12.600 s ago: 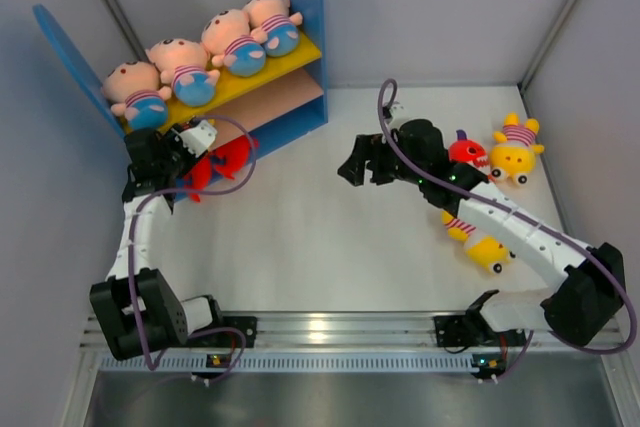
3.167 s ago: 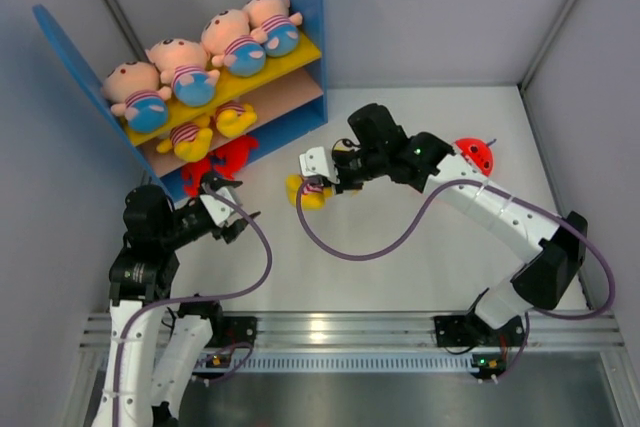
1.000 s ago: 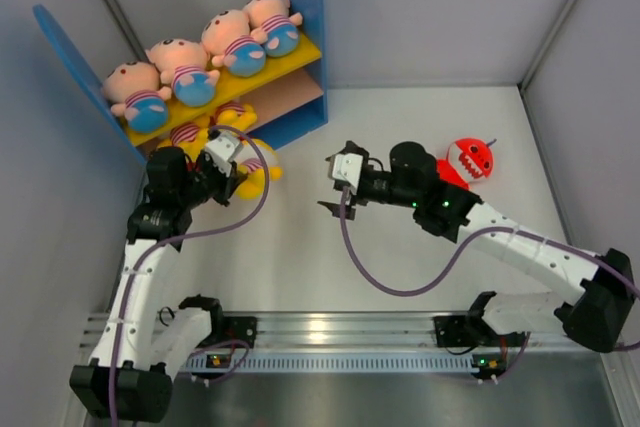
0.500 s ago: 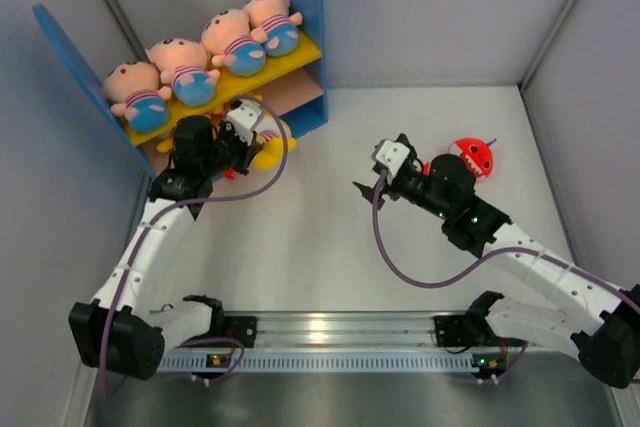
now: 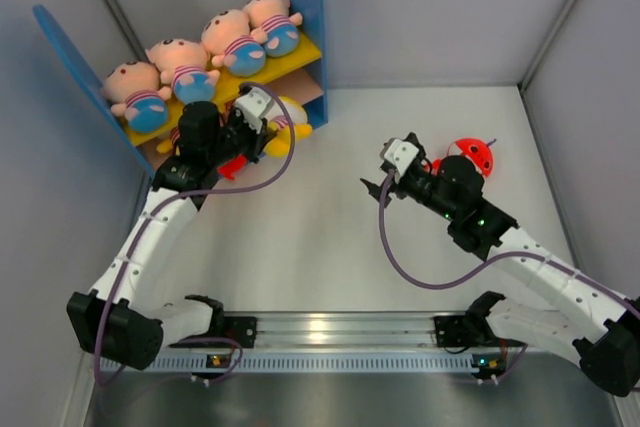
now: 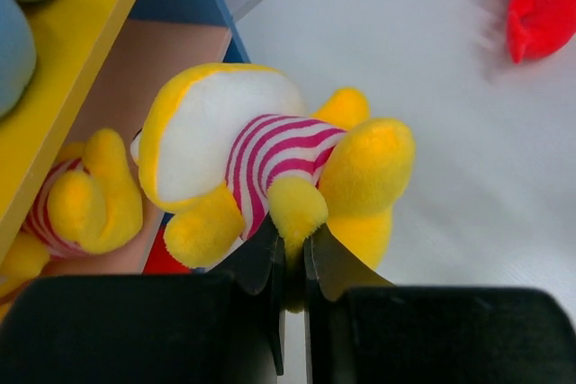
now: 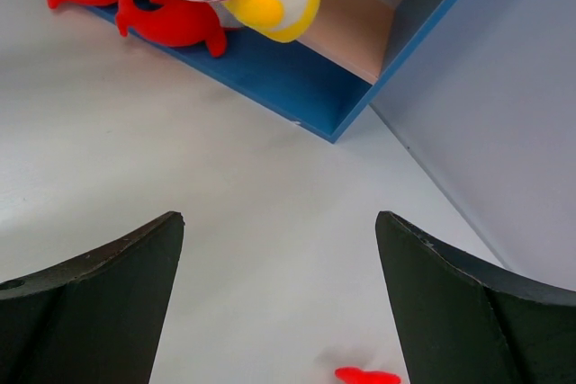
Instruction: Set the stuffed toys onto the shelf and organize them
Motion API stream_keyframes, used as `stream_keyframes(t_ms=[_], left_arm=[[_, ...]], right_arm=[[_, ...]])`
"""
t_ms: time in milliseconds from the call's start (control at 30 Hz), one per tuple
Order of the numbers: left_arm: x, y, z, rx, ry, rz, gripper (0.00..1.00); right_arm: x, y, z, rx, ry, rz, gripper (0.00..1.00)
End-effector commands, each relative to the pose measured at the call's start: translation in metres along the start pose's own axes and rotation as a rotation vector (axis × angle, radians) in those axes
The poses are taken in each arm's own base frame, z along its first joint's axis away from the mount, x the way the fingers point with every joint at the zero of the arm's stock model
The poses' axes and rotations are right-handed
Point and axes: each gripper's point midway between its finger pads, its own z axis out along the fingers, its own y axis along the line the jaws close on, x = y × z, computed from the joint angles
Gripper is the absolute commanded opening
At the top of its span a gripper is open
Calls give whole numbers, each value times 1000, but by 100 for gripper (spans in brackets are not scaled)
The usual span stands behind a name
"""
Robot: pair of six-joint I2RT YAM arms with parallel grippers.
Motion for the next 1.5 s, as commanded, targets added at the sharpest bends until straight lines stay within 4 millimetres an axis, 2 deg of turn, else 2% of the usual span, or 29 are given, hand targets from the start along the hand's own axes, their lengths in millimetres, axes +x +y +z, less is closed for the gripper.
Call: stream_keyframes(t_ms=[0, 33, 100, 133, 167, 200, 267, 400, 467, 500, 533, 600, 733, 1000, 1333, 1400, 1433, 1467], left_arm=[[-79, -8, 5, 32, -207, 84, 0], [-78, -6, 18, 4, -193, 111, 0], [-87, 7, 28, -75, -210, 136, 0], [-78, 10, 40, -96, -181, 137, 0], [-71, 22, 44, -167, -157, 130, 0], [-70, 29, 48, -201, -161, 133, 0], [-53, 40, 61, -255, -124, 126, 0], [-45, 48, 85, -276, -129, 140, 0], [-50, 56, 93, -315, -148, 137, 0], [-39, 67, 101, -367, -113, 134, 0], [-45, 74, 103, -406, -136, 137, 0], [-32, 84, 113, -457, -106, 142, 0], [-11, 79, 131, -421, -78, 142, 0], [3, 85, 158, -417, -84, 221, 0], [-4, 100, 178, -450, -102, 235, 0], [-7, 105, 178, -473, -101, 237, 6], [-8, 106, 177, -477, -103, 237, 12], [-9, 107, 176, -480, -103, 245, 27]], right_arm=[[-16, -7, -3, 12, -60, -5, 88], [-15, -9, -4, 25, -56, 5, 88], [-12, -10, -5, 36, -43, 18, 88], [-11, -10, -6, 38, -39, 20, 88], [-12, -10, -9, 42, -45, 17, 88], [-11, -11, -11, 44, -41, 6, 88], [-13, -12, -17, 53, -47, -6, 88], [-14, -17, -27, 80, -36, -22, 88], [-15, -17, -32, 82, -37, -27, 88], [-15, -18, -33, 83, -34, -33, 88], [-13, -17, -35, 82, -30, -34, 88], [-14, -18, -36, 87, -29, -35, 88], [-9, -18, -37, 89, -16, -38, 88], [8, -16, -31, 90, 25, -16, 88], [13, -18, -29, 84, 39, -16, 88], [14, -18, -30, 86, 41, -9, 88], [15, -19, -30, 88, 45, -2, 88], [14, -19, -30, 90, 44, 10, 88]])
